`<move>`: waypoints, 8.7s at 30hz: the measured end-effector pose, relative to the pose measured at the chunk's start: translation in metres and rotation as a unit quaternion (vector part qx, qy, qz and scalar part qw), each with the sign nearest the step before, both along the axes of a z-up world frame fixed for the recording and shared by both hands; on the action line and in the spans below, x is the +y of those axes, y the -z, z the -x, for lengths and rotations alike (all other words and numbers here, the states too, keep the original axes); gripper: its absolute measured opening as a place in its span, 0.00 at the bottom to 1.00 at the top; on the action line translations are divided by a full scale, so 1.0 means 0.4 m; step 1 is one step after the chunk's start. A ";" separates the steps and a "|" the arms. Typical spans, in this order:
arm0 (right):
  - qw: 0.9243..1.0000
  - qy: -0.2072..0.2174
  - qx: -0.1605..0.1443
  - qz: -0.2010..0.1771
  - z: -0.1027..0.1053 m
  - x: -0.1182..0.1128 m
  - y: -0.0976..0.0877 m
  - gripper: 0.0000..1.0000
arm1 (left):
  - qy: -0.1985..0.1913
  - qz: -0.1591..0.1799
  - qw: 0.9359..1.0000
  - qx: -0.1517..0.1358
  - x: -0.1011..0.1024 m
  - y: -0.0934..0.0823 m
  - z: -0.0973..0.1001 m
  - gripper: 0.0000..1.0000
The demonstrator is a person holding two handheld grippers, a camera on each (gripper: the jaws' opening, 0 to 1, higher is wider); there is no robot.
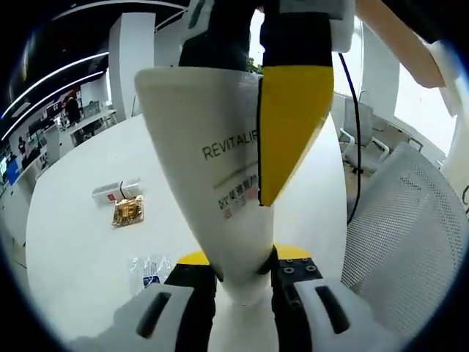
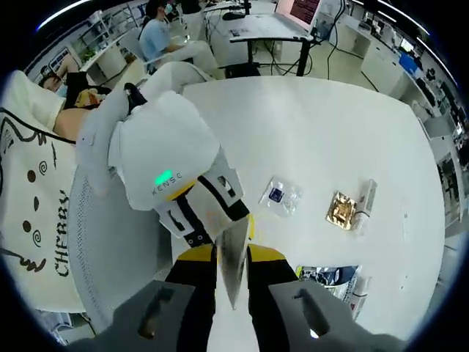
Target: Arrange the skincare products in the storage area until every visible bottle or jar stands upright without overlapping.
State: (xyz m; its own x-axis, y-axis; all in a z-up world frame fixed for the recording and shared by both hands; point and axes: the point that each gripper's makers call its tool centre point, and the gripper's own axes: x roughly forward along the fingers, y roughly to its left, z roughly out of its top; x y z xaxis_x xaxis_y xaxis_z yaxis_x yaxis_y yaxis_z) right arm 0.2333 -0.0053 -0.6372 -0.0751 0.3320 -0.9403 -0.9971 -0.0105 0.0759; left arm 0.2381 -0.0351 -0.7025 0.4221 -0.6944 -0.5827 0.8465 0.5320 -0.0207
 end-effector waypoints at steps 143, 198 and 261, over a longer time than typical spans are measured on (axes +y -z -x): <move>0.994 -0.042 -0.052 0.088 -0.154 -0.095 0.039 0.08 | -0.041 -0.014 0.999 -0.022 0.072 -0.006 -0.042 0.05; 0.991 -0.012 -0.107 0.078 -0.209 -0.123 0.007 0.44 | -0.036 -0.018 0.999 -0.018 0.071 -0.003 -0.035 0.06; 0.962 0.220 -0.159 -0.029 -0.233 -0.383 -0.039 1.00 | -0.028 -0.025 0.999 -0.013 0.067 0.003 -0.025 0.09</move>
State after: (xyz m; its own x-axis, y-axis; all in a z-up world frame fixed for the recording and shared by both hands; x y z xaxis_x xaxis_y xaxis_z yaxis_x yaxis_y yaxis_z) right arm 0.3266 -0.1583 -0.6217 0.3740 0.3188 -0.8709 -0.8783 0.4234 -0.2222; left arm 0.2480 -0.0083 -0.7036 0.4741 -0.6396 -0.6051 0.8158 0.5776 0.0286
